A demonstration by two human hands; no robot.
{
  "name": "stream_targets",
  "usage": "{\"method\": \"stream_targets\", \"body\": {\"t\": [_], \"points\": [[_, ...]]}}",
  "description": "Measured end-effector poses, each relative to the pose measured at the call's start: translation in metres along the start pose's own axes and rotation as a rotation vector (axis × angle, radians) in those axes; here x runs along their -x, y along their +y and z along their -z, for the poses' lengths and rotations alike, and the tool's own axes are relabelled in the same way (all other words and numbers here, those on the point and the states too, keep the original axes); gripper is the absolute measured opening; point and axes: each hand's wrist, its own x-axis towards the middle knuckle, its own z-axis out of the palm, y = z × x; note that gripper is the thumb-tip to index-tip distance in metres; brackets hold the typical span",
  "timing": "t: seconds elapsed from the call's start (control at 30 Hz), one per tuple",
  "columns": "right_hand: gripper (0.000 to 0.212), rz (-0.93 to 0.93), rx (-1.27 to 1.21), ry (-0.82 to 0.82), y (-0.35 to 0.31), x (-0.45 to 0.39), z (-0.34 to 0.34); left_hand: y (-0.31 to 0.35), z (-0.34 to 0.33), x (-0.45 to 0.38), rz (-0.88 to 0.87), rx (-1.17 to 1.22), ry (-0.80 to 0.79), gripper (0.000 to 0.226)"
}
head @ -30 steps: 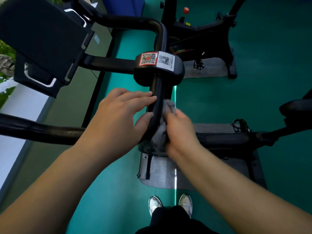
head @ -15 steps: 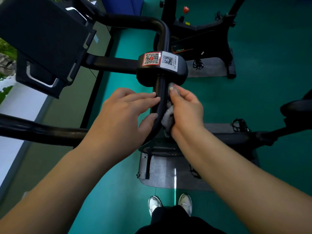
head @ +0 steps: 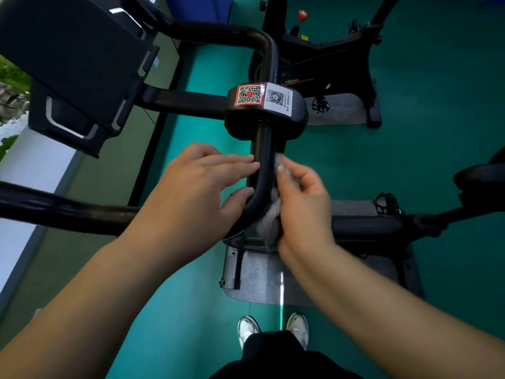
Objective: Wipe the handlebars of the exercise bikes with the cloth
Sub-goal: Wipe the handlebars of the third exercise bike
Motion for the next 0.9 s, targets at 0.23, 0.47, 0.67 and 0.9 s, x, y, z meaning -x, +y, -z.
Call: {"method": "stream_targets", "body": {"t": [0.23, 0.47, 0.67, 0.9], "points": [[0.017, 0.053, 0.062, 0.017, -0.008, -0.001, -0.001, -0.011, 0.014, 0.021, 0.003, 0.002, -0.042, 0.035], [0.017, 0.139, 0.163, 0.007, 0.019, 0.050, 0.018, -0.015, 0.022, 0.041, -0.027, -0.025, -0.019, 0.032], [0.015, 0.121, 0.087, 0.121, 0.011, 0.037, 0.000, -0.023, 0.027, 0.042, -0.135, -0.051, -0.041, 0.037], [0.003, 0.107, 0.118, 0.191, 0.063, 0.092, -0.018, -0.048, 0.039, 0.056, -0.238, -0.074, -0.010, 0.031]]}}
